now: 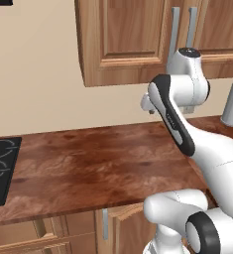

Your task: Move the bowls from the cabinet to the plates on the dining table.

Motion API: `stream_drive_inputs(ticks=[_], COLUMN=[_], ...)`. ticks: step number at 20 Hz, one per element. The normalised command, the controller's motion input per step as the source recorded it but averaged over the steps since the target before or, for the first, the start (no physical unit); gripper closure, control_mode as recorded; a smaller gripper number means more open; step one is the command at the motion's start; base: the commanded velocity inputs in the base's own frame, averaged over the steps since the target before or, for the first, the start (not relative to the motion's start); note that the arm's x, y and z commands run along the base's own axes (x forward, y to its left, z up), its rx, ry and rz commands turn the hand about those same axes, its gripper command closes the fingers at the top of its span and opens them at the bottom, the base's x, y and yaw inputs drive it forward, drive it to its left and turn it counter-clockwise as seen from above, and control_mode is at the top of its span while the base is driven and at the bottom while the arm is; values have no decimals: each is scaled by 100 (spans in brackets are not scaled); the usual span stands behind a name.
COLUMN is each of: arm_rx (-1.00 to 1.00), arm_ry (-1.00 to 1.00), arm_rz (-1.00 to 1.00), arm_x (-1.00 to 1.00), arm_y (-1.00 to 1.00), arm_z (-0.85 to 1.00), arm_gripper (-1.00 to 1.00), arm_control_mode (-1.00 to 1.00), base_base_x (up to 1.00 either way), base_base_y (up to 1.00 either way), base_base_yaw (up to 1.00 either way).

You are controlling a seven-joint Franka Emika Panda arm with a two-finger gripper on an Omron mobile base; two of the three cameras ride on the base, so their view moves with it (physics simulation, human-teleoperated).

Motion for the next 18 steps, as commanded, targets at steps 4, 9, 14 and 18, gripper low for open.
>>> stream_drive_inputs(ticks=[4,9,14,18], arm_rx=[-4,-4,-1,0], arm_ry=[-20,-20,-17,-14], arm_rz=[-1,-2,-4,-3], arm_x=[-22,-14,-3,0], arm_y=[-12,-24,-31,-26], arm_z=[44,40,30,24], arm_gripper=[-100,-100,-100,-100], arm_control_mode=[-100,-100,-100,-100], base_base_x=[0,0,0,0], base_base_y=[0,0,0,0], base_base_yaw=[0,0,0,0])
